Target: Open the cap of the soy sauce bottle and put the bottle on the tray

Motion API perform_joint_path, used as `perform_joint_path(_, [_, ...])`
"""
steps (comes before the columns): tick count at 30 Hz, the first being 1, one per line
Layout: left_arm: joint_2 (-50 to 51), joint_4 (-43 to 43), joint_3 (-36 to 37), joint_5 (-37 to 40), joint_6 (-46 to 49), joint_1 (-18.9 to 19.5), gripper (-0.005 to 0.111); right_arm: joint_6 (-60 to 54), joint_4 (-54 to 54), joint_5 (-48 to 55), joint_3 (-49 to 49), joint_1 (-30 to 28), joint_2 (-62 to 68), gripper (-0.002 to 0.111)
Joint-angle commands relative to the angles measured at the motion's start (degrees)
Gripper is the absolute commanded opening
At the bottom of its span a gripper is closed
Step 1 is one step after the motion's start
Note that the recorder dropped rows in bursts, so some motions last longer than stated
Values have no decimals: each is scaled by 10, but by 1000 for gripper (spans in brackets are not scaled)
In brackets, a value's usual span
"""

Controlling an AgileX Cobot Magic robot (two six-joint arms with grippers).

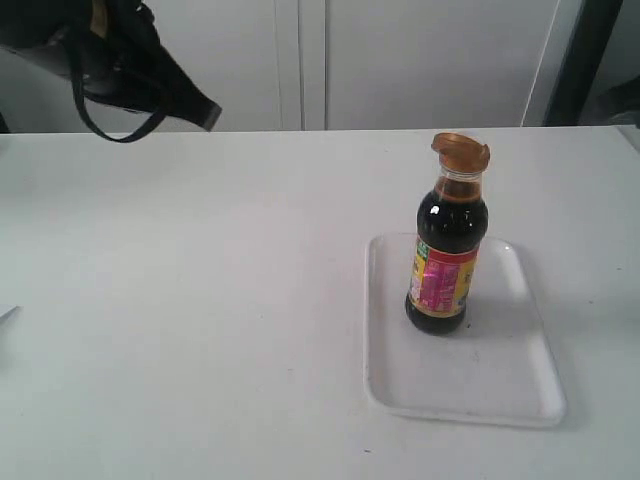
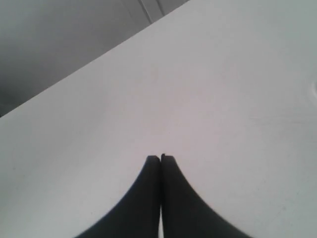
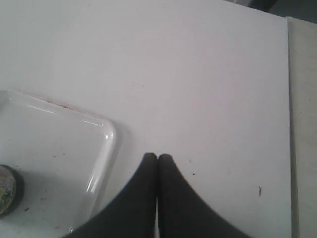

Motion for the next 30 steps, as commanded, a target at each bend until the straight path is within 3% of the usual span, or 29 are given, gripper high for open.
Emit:
perform_joint_path(1, [-8,-18,0,39,26,37,0,-1,-5,8,-3,23,-26,0])
perform_joint_path(7, [-10,-20,4,76,38,77,0,3,-4,19,-3,40,-45,0])
perform_joint_path(19, [-111,-41,92,54,43,132,0,3,-10,44,-3,40,-76,0])
perform_joint_path(30, [-221,-65,167,60,-35,171,0,18,-10,86,14,40,-97,0])
